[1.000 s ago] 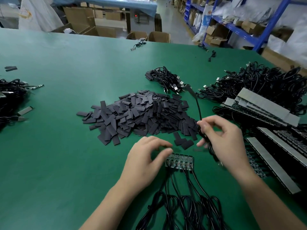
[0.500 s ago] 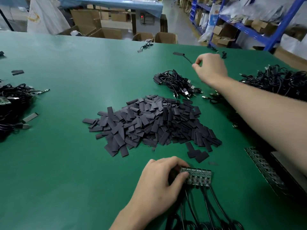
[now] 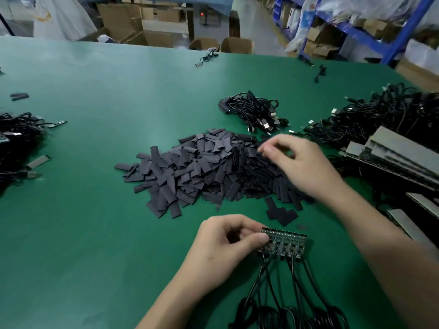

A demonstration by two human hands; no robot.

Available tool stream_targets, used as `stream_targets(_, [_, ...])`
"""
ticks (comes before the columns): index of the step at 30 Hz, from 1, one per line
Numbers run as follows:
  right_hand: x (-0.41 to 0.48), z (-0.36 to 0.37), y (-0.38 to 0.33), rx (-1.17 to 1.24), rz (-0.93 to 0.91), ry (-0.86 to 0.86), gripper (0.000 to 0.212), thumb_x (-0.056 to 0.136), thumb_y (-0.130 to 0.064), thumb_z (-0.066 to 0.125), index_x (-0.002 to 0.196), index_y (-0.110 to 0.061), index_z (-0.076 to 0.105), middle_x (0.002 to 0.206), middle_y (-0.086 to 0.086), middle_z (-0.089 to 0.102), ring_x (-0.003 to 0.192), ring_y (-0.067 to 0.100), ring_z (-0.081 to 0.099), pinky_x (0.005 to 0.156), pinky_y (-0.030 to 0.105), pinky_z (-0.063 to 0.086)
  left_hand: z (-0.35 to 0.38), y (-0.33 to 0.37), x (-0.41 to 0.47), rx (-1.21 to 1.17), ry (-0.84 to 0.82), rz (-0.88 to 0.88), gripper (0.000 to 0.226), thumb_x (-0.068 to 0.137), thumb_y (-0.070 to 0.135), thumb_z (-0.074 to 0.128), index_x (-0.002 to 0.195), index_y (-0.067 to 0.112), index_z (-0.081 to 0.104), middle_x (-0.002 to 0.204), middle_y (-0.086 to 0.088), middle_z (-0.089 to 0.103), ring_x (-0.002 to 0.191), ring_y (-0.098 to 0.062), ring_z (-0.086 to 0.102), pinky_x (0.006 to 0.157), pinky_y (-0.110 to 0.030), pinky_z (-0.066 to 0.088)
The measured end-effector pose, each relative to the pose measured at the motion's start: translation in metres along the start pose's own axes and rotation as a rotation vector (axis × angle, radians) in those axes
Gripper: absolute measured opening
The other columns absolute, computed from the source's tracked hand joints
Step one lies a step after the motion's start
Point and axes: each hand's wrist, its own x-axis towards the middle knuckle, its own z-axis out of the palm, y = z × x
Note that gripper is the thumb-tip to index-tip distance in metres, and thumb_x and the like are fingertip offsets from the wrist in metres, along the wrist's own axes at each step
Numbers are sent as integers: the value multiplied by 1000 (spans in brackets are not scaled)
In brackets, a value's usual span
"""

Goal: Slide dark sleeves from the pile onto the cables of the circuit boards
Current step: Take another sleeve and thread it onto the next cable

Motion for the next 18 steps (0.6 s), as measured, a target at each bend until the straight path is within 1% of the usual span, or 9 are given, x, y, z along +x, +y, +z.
stream_targets(1, [-29, 1, 0, 89, 19, -55, 17, 102, -42, 59, 98, -37, 75, 96, -10, 76, 85, 12, 69, 76, 35, 55, 0, 0, 0, -14, 4, 0, 3, 87, 24, 82, 88, 26, 80, 73, 7, 69, 70, -7, 60, 72, -19, 49])
stream_targets(2, [-53, 2, 0, 185, 46, -112, 17, 102, -43, 59, 97, -39, 75, 95, -10, 77, 87, 11, 71, 75, 38, 57, -1, 1, 0, -22, 8, 0, 4, 87, 25, 82, 88, 28, 80, 73, 4, 70, 71, -8, 61, 72, -20, 49])
stream_targets(4, [-89, 4, 2, 339, 88, -185, 18, 98, -51, 62, 99, -39, 75, 96, -10, 78, 91, 6, 73, 81, 33, 56, -1, 3, 0, -37, 15, -3, 5, 85, 29, 81, 90, 28, 80, 78, -6, 74, 73, -9, 64, 74, -23, 51])
stream_targets(6, [-110, 9, 5, 415, 135, -187, 27, 86, -60, 67, 99, -38, 76, 96, -11, 78, 93, 5, 73, 85, 28, 56, -1, 4, -1, -53, 21, -11, 13, 83, 34, 80, 92, 24, 80, 83, -11, 76, 74, -11, 65, 74, -24, 52])
stream_targets(9, [-123, 22, 9, 551, 198, -169, 26, 75, -53, 78, 94, -35, 77, 88, -7, 78, 81, 5, 73, 77, 22, 56, 0, 7, -3, -49, 35, -15, 18, 81, 37, 79, 92, 23, 81, 84, -16, 74, 73, -12, 63, 71, -24, 50])
stream_targets(11, [-128, 31, 10, 609, 225, -158, 23, 75, -47, 81, 90, -30, 78, 80, -3, 77, 69, 7, 69, 69, 24, 56, 1, 8, -5, -58, 53, -20, 18, 79, 39, 78, 91, 25, 81, 87, -20, 74, 73, -13, 63, 71, -27, 50])
stream_targets(12, [-129, 35, 11, 634, 238, -152, 21, 76, -44, 82, 89, -29, 79, 80, -1, 77, 68, 8, 68, 69, 27, 58, 2, 9, -5, -58, 59, -21, 18, 78, 38, 78, 90, 26, 81, 87, -20, 74, 73, -14, 64, 72, -27, 51])
stream_targets(15, [-132, 41, 13, 680, 268, -118, 19, 76, -39, 84, 91, -28, 81, 82, 5, 78, 70, 13, 69, 78, 43, 59, 3, 10, -6, -56, 57, -27, 19, 77, 36, 78, 90, 22, 82, 87, -8, 78, 78, -13, 69, 77, -25, 54])
stream_targets(18, [-133, 43, 14, 687, 249, -94, 20, 76, -41, 83, 91, -28, 80, 82, 7, 77, 72, 13, 68, 79, 43, 58, 2, 10, -6, -58, 49, -33, 21, 78, 34, 78, 91, 18, 82, 90, -6, 79, 82, -15, 71, 81, -26, 55])
